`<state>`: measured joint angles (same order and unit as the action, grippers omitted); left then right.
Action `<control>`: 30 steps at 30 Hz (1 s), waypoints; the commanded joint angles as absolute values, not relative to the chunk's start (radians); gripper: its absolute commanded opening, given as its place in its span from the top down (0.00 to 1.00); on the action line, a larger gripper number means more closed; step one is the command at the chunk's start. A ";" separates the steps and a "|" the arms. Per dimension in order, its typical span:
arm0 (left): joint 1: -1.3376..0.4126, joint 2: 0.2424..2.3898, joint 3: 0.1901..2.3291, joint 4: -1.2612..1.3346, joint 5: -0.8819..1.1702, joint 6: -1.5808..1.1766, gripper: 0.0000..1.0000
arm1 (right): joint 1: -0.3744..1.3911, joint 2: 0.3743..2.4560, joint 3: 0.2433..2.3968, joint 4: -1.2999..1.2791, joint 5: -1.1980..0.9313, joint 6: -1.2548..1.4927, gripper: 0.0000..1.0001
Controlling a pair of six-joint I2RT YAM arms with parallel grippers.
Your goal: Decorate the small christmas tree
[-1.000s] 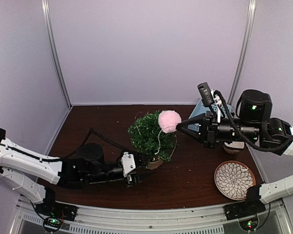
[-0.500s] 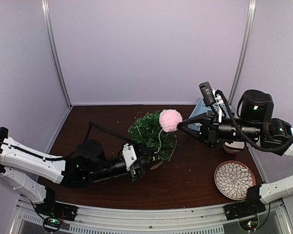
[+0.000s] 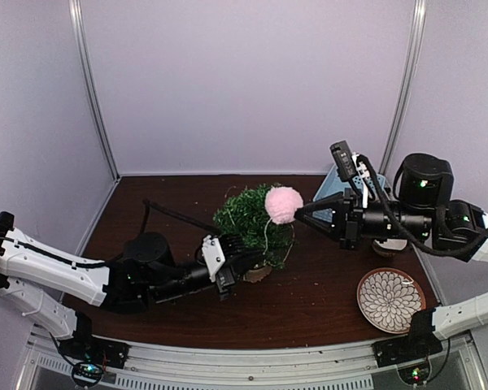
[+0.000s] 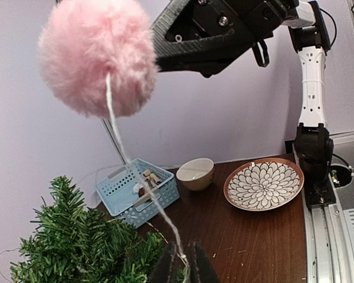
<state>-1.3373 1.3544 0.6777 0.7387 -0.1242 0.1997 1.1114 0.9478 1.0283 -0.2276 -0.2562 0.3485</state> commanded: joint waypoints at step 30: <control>-1.344 1.382 0.699 0.800 -0.199 0.166 0.98 | 1.118 0.914 0.990 -0.175 -0.248 0.372 1.00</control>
